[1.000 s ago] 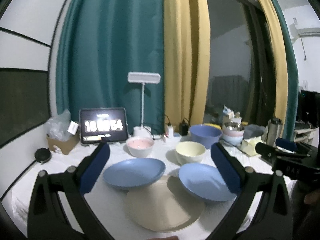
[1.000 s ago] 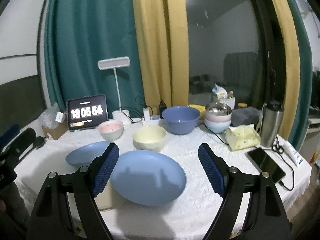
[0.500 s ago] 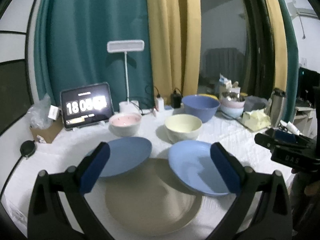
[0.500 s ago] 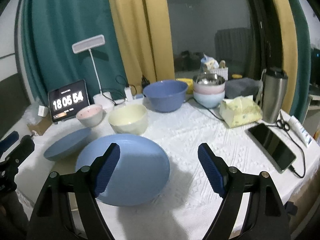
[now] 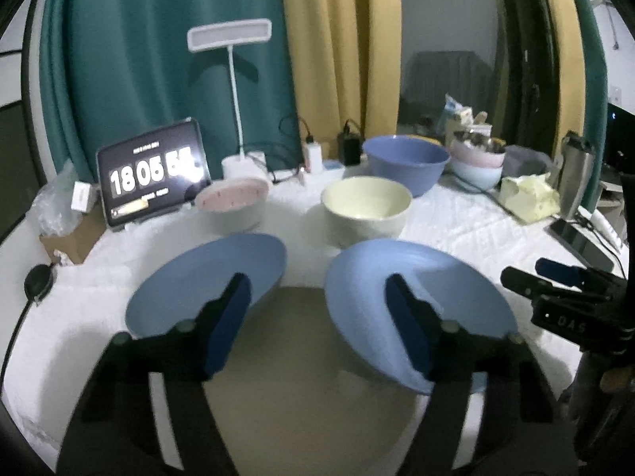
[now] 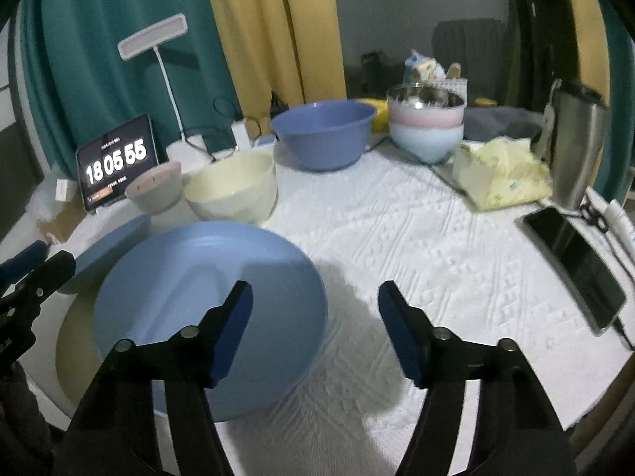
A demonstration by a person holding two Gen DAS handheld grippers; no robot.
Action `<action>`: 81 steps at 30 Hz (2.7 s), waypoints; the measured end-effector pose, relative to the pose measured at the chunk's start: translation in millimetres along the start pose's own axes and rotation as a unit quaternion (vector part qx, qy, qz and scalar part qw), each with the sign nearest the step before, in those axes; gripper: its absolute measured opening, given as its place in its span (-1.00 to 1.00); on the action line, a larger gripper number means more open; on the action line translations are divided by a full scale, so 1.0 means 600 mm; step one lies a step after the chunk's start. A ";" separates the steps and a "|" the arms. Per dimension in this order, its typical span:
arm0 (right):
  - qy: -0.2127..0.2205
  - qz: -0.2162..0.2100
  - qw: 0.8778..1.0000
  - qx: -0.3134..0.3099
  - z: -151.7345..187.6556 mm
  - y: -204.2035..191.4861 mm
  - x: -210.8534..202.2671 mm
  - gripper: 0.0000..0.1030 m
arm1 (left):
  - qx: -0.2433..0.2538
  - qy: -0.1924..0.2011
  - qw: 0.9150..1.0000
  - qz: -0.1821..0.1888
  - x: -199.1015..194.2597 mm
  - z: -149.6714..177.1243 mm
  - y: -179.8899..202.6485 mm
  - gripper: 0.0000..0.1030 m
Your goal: Organize plates and bowls
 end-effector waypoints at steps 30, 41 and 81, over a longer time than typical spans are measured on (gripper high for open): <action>-0.081 -0.051 0.995 0.003 0.025 0.013 0.062 -0.68 | 0.024 -0.098 0.995 -0.008 0.062 0.045 0.075 -0.33; -0.068 -0.010 0.997 0.031 0.005 0.104 0.038 -0.68 | 0.050 -0.109 0.992 0.038 0.080 0.038 0.164 -0.33; -0.014 0.041 0.998 0.044 -0.043 0.072 -0.007 -0.48 | -0.001 -0.024 0.998 0.050 0.019 -0.027 0.067 -0.07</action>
Point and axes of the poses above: each gripper's, at about its wrist camera, not at the fingertips, and x roughly the way its jaws point, y to its right, z to its underside, the point moved 7 cm from there along x, roughly the way its jaws point, and after that the axes turned 5 degrees about -z, right-handed, at the moved point
